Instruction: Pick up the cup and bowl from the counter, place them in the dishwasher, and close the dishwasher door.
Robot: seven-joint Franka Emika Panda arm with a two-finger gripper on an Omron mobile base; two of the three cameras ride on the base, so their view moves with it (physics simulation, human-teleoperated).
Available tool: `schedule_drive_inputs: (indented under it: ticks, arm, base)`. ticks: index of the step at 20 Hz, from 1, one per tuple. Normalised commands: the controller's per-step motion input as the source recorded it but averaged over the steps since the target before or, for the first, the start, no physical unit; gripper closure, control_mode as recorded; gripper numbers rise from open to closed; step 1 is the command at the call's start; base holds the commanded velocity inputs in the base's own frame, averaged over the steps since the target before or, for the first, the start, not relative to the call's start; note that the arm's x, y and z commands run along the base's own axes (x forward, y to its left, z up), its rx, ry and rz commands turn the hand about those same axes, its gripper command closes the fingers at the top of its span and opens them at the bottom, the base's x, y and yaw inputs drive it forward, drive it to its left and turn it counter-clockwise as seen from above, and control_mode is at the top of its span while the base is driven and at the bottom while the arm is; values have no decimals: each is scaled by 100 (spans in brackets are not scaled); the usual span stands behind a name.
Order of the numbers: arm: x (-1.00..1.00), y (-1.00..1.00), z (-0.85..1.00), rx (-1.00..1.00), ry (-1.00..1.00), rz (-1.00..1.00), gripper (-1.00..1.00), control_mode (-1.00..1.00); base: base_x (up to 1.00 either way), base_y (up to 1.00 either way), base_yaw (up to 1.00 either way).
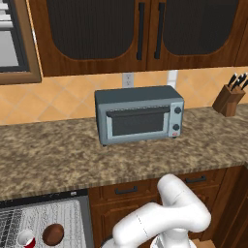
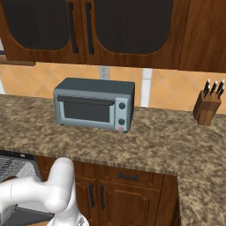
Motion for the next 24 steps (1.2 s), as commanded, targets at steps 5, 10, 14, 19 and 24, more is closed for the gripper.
schedule_drive_inputs:
  ticks: [5, 10, 14, 19, 24]
  arm:
    - [63, -9, 13, 0, -30, -18, -100, -100]
    - [63, -12, 2, 0, -27, -17, -100, -100]
    - [59, -12, 0, 0, -25, -13, -100, -100]
    - [69, -16, 11, 3, -22, -5, -100, -100]
    - [65, -41, 46, 14, 0, 0, -100, -100]
  base:
    - [0, 0, 0]
    - [0, 0, 0]
    - [0, 0, 0]
    - [0, 0, 0]
    - [0, 0, 0]
